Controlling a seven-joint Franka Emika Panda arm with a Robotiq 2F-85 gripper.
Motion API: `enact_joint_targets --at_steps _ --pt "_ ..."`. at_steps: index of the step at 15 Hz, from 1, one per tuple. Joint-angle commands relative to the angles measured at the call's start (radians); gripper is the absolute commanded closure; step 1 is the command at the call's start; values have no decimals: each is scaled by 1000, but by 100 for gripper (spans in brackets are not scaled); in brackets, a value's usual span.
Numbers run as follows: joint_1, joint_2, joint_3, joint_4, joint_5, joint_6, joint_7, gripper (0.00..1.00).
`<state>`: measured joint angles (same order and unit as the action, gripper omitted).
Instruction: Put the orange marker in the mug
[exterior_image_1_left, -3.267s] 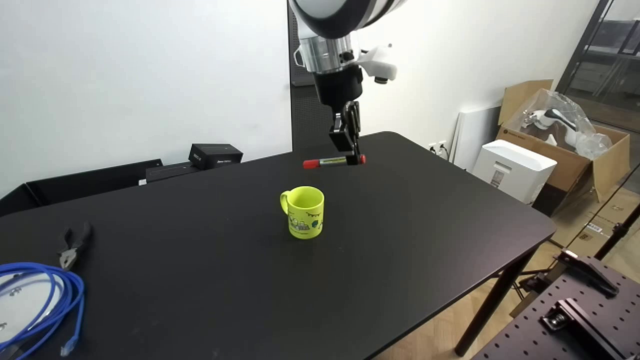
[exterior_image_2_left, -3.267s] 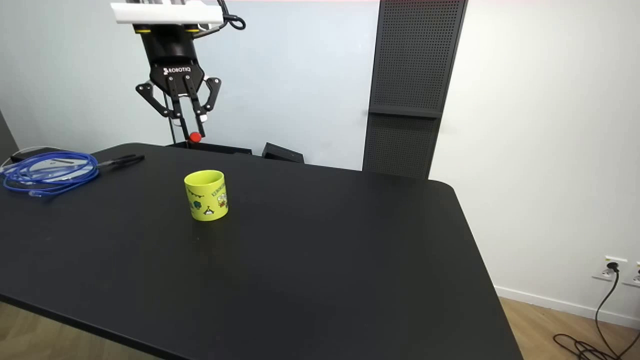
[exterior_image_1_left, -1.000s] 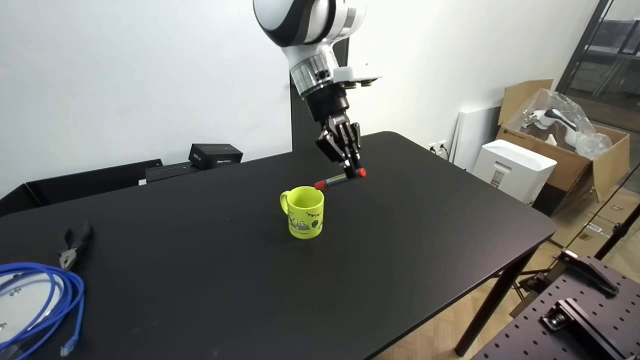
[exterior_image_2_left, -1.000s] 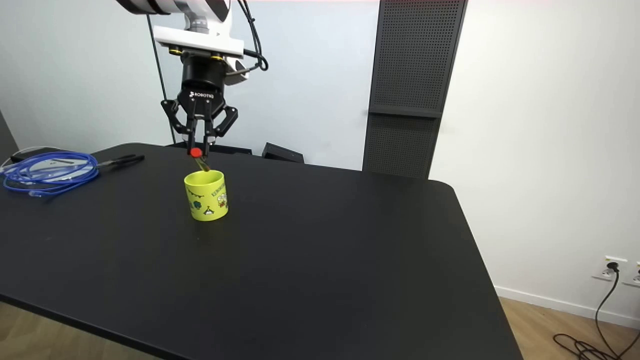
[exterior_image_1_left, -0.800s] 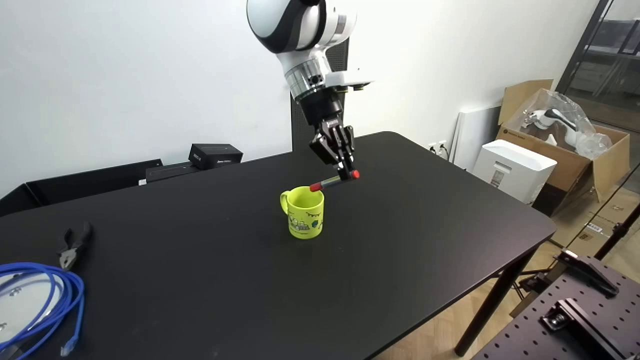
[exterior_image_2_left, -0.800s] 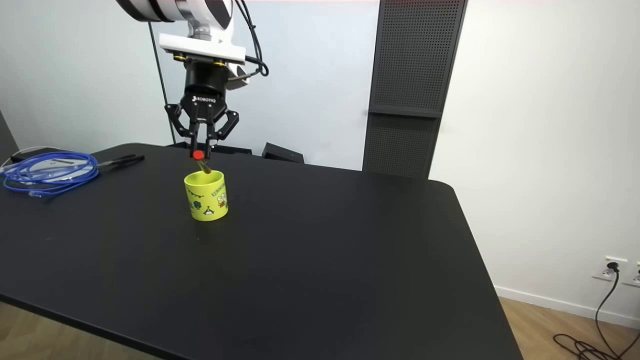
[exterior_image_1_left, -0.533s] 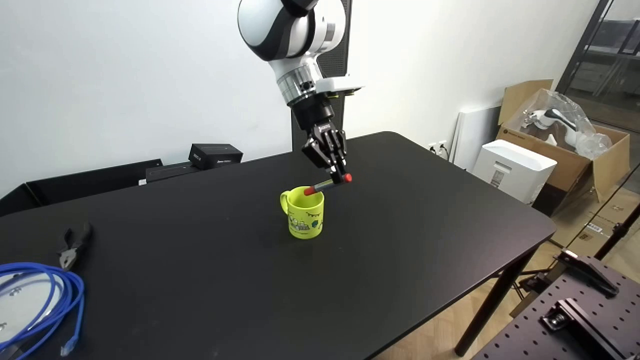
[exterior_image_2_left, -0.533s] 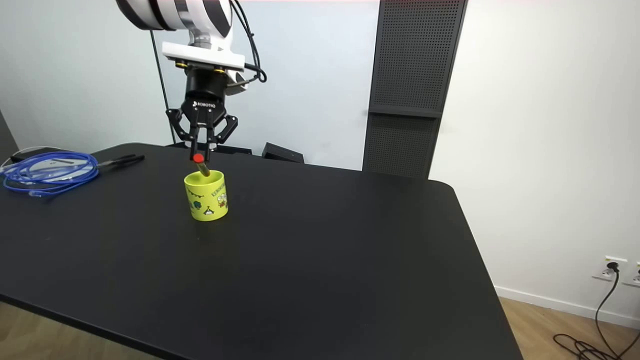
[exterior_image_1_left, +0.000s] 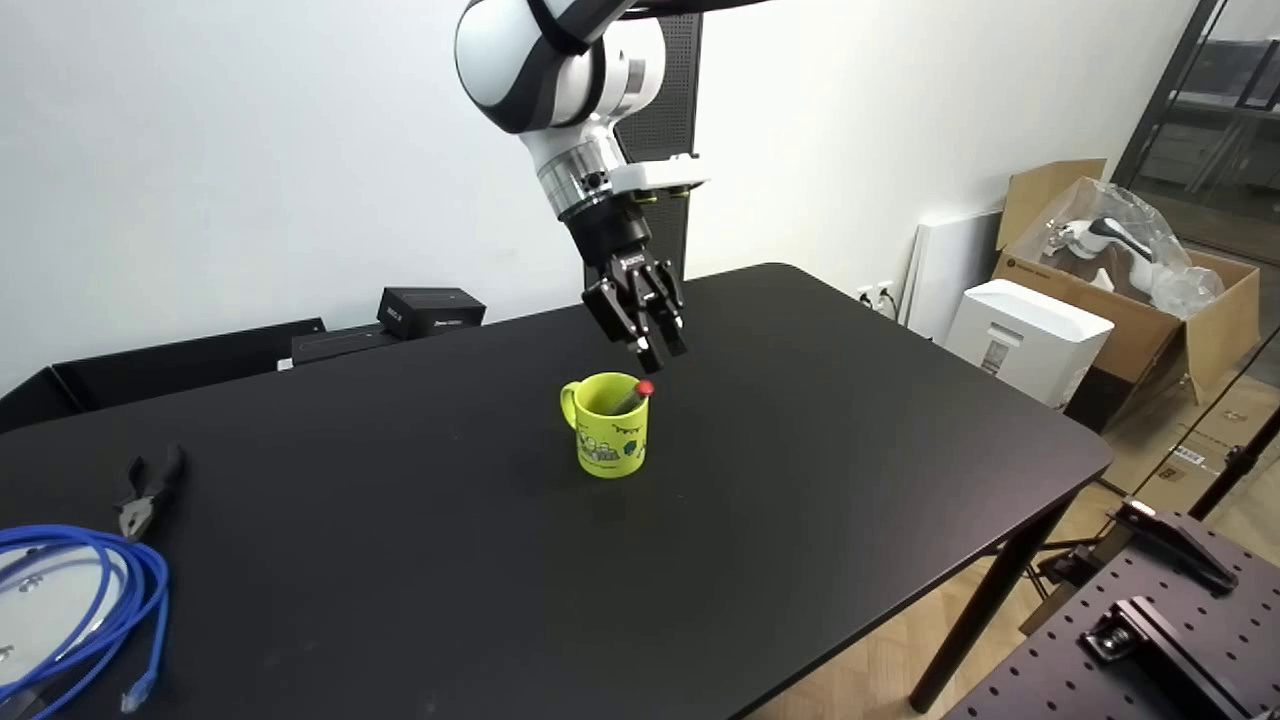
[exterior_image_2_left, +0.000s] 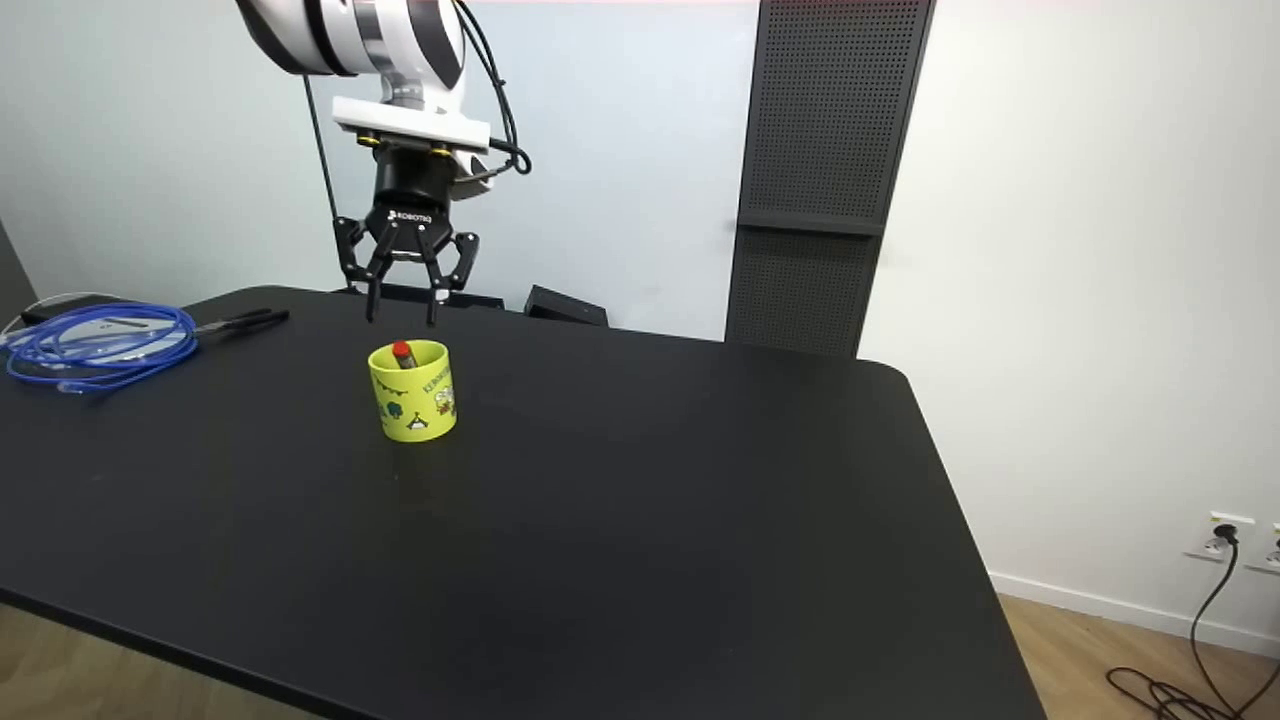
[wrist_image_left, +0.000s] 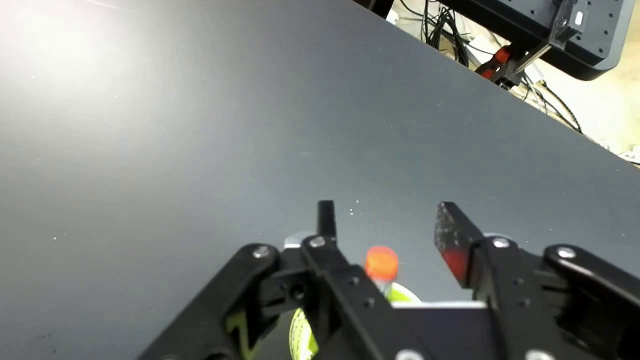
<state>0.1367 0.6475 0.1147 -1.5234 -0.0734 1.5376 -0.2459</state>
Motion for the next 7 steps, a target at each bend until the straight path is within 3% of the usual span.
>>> enact_joint_targets --at_steps 1,3,7 --pt "-4 25 7 64 2 -41 2 13" --pt "-3 15 7 55 -3 -31 0 2" --pt "5 -53 21 -23 -44 26 -62 0"
